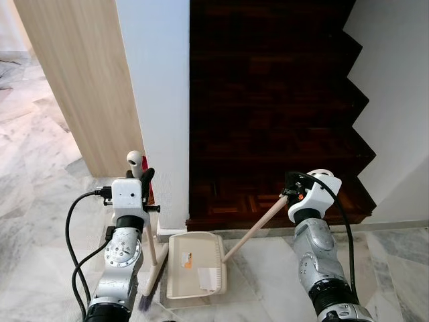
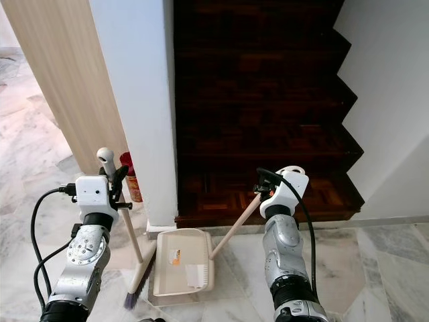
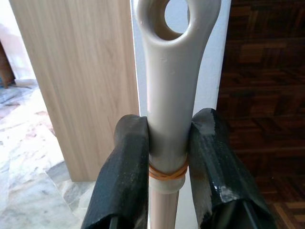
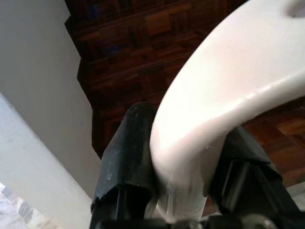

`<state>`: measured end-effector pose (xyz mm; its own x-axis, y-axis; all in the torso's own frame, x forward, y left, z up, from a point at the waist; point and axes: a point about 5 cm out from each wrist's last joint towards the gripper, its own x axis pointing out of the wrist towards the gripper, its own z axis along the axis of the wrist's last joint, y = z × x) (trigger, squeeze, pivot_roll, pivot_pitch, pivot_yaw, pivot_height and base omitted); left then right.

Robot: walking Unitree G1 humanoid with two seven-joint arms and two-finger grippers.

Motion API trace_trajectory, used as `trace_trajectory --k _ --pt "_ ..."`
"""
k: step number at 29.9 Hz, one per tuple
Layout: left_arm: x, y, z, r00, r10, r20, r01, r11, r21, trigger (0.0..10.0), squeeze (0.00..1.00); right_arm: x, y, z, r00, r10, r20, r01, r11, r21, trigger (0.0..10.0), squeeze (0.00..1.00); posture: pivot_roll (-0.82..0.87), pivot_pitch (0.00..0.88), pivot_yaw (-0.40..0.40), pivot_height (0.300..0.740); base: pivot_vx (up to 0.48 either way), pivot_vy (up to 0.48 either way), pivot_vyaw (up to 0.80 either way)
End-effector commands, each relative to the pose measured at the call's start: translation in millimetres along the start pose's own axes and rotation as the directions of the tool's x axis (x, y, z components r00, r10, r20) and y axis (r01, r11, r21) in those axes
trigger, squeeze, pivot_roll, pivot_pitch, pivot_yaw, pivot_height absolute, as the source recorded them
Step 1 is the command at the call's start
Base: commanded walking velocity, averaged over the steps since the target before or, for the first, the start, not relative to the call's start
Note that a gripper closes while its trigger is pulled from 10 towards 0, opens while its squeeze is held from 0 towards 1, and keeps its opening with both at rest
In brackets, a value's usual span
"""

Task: Sweep floor

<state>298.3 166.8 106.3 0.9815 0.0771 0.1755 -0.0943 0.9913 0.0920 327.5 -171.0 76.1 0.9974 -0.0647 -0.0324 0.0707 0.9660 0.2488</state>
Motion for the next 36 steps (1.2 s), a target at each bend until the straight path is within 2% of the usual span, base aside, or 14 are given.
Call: trace_trajectory --k 1,36 --pt "4.4 -0.5 10.2 0.999 0.007 0.05 -0.006 1.0 -0.01 10.0 0.0 4.3 2.8 8.6 0.999 0.01 0.032 -0.011 1.0 0.016 10.0 0.0 0.05 0.0 -0.063 0.74 0.0 0.337 0.0" --pt "3.8 -3.5 10.2 0.999 -0.016 0.05 0.017 1.0 -0.011 10.0 0.0 2.9 5.7 6.2 0.999 0.022 0.027 -0.021 1.0 -0.008 10.0 0.0 0.04 0.0 -0.051 0.74 0.0 0.341 0.0"
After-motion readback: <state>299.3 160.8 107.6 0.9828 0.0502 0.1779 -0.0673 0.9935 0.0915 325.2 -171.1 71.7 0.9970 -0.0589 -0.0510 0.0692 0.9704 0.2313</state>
